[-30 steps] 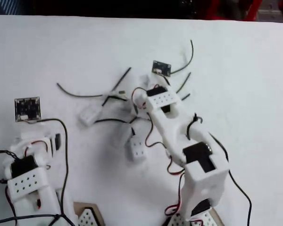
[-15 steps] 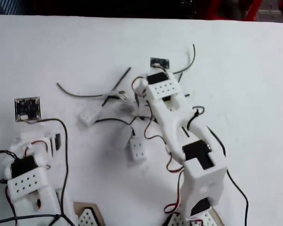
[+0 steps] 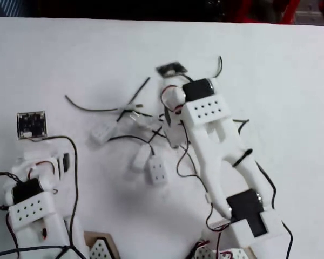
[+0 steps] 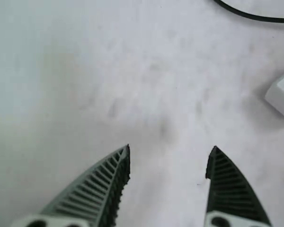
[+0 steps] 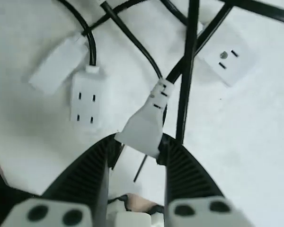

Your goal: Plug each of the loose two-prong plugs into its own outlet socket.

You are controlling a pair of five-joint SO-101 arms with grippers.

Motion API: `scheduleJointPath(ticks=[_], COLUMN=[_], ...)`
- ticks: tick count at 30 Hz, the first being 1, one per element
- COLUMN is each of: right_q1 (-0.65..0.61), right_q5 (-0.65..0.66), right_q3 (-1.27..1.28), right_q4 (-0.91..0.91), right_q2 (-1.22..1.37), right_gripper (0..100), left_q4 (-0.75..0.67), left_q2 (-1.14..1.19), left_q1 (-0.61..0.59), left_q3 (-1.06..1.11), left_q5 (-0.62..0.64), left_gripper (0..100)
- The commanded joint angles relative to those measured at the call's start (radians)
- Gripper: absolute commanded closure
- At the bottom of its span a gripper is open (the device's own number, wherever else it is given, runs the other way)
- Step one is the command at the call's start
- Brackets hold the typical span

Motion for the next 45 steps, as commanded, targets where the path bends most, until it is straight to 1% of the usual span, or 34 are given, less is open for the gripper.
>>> scheduleJointPath(ticks=[1,3,5,8,10,13,16,20,27,34,41,45], right_q1=[0.016,0.022,0.024,0.025,0.044,0.081,0.101,0.096,0.104,0.094,0.085,0.065], right_q5=[0.15,0.256,0.334,0.394,0.404,0.405,0.408,0.408,0.399,0.18,0.038,0.02], right_q3=[0.109,0.196,0.279,0.374,0.423,0.439,0.439,0.439,0.443,0.514,0.523,0.512], right_q4=[0.015,0.015,0.012,-0.035,-0.081,-0.099,-0.067,-0.022,-0.042,-0.225,-0.318,-0.334], right_q2=[-0.081,-0.105,-0.119,-0.127,-0.125,-0.127,-0.134,-0.134,-0.125,-0.125,-0.119,-0.03], right_gripper=[98.1,98.1,98.1,98.1,97.3,88.8,81.4,81.1,81.1,81.1,81.2,81.2], left_q4=[-0.018,-0.018,-0.018,-0.018,-0.018,-0.018,-0.018,-0.018,-0.018,-0.018,-0.018,-0.018], left_q2=[-0.019,-0.019,-0.018,-0.018,-0.018,-0.018,-0.018,-0.018,-0.018,-0.018,-0.018,-0.018], left_q1=[-0.001,-0.001,-0.001,-0.001,-0.001,-0.001,-0.001,-0.001,-0.001,-0.001,-0.001,-0.001], left_q3=[0.0,0.0,0.0,0.0,0.0,0.0,0.0,0.0,0.0,0.0,0.0,0.0], left_q5=[0.003,0.003,0.003,0.003,0.003,0.003,0.003,0.003,0.003,0.003,0.003,0.003], left_gripper=[74,74,74,74,74,74,74,74,74,74,74,74])
